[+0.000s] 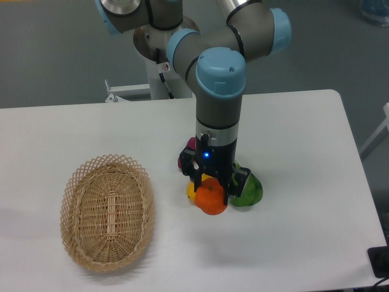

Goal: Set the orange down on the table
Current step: 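Close the gripper on the orange among the fruit cluster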

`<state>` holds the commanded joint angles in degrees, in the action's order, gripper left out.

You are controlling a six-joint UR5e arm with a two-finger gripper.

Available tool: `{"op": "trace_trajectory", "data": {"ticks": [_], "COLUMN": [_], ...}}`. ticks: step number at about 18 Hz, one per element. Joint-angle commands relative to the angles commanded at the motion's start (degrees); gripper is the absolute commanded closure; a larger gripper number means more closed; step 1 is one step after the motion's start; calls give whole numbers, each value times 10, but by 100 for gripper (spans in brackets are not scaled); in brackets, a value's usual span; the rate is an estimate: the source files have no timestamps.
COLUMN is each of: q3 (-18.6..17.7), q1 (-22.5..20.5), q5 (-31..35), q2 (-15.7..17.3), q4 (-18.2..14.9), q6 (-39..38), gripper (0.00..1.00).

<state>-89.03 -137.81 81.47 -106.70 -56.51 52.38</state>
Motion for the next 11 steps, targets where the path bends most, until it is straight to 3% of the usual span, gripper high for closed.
{"op": "trace_trajectory", "data": {"ticks": [11], "q3": [-2], "q1": [2], "q5": [0], "q2": [-1], "q4": [3], "q6": [-4], "gripper": [36]}}
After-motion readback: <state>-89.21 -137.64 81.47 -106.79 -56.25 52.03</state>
